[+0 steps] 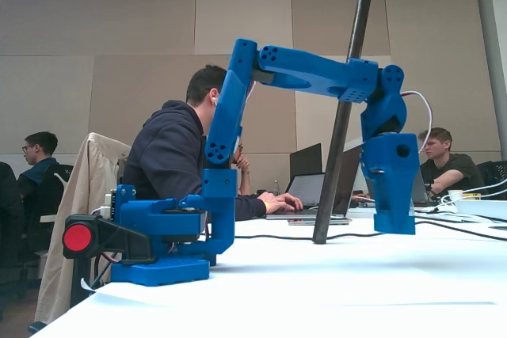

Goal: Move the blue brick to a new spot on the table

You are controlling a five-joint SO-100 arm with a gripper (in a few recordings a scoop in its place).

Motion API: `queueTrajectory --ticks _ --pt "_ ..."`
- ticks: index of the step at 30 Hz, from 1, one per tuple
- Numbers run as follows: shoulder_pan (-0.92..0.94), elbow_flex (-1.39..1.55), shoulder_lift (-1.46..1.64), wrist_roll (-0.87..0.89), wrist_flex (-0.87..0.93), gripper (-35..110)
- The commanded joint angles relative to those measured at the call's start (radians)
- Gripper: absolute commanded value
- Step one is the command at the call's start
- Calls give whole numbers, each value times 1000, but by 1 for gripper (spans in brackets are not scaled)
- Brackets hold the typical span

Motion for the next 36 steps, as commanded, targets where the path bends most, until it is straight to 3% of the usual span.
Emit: queueTrajectory --ticks 1,13,30,36 --pt "-5 -298 -71 8 63 4" --pt "-9 -1011 -534 -20 252 4" --pt "-9 -1319 -877 -21 249 5" --pt "3 -1289 -865 -21 265 33"
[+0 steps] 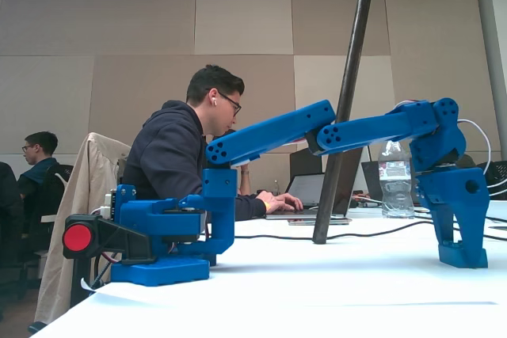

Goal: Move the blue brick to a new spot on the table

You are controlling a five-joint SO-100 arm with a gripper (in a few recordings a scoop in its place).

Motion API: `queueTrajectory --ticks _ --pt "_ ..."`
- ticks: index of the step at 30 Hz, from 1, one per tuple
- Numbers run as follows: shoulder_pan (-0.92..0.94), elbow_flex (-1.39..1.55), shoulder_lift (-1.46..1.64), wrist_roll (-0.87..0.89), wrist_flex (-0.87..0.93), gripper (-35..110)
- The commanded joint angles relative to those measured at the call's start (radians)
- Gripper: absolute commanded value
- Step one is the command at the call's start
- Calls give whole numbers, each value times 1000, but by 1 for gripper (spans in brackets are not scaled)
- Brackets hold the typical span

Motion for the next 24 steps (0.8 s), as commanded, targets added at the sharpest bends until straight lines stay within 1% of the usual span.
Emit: queueTrajectory --ticks 1,5,8,10,12,15,19,24 --pt "12 20 74 -14 15 36" --pt "12 117 201 5 17 44" --pt "3 232 353 38 21 45" --pt "-6 367 494 63 21 45" --pt "-20 541 653 80 15 42" --pt "-43 834 890 95 -20 33" --pt "-72 1344 1266 81 -178 27" --pt "-84 1870 1698 40 -272 20"
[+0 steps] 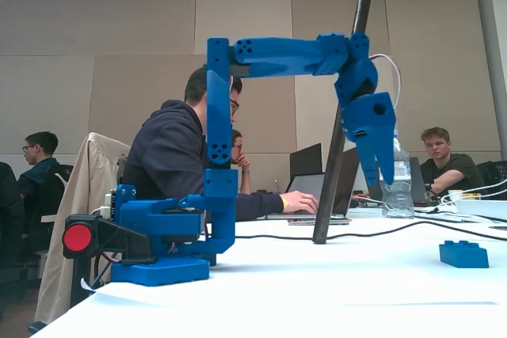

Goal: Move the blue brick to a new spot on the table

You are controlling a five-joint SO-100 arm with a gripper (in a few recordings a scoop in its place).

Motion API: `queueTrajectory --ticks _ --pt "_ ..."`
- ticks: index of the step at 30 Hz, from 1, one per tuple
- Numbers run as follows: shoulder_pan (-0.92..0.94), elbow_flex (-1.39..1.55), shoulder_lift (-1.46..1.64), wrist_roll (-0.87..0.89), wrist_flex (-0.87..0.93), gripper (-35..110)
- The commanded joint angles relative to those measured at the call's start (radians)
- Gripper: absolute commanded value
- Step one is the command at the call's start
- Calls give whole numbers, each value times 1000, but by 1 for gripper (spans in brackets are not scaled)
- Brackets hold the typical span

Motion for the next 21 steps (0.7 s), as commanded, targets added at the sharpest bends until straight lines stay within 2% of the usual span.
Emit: queueTrajectory --ticks 1,7,13,21 --pt "0 453 408 -35 -66 19" --pt "66 790 657 -107 -155 0" --pt "94 1011 841 -176 -213 0" --pt "61 1246 1166 -210 -172 0"
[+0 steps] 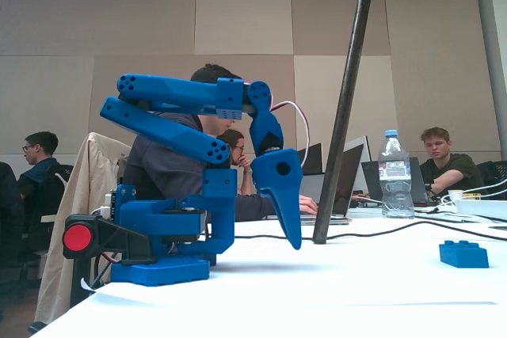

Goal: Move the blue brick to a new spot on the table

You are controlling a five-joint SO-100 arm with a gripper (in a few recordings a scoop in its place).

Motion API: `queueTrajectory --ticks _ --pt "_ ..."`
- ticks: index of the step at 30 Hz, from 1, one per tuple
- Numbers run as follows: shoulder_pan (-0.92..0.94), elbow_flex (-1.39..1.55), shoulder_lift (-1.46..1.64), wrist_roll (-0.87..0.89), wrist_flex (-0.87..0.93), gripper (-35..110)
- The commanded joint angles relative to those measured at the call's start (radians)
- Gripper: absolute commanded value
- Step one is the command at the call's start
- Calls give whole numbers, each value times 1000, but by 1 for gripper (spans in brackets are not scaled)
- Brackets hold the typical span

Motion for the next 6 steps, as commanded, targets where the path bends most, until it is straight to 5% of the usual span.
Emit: queueTrajectory --ticks 1,6 --pt "-2 69 140 -14 40 0" --pt "-9 129 242 0 97 0"
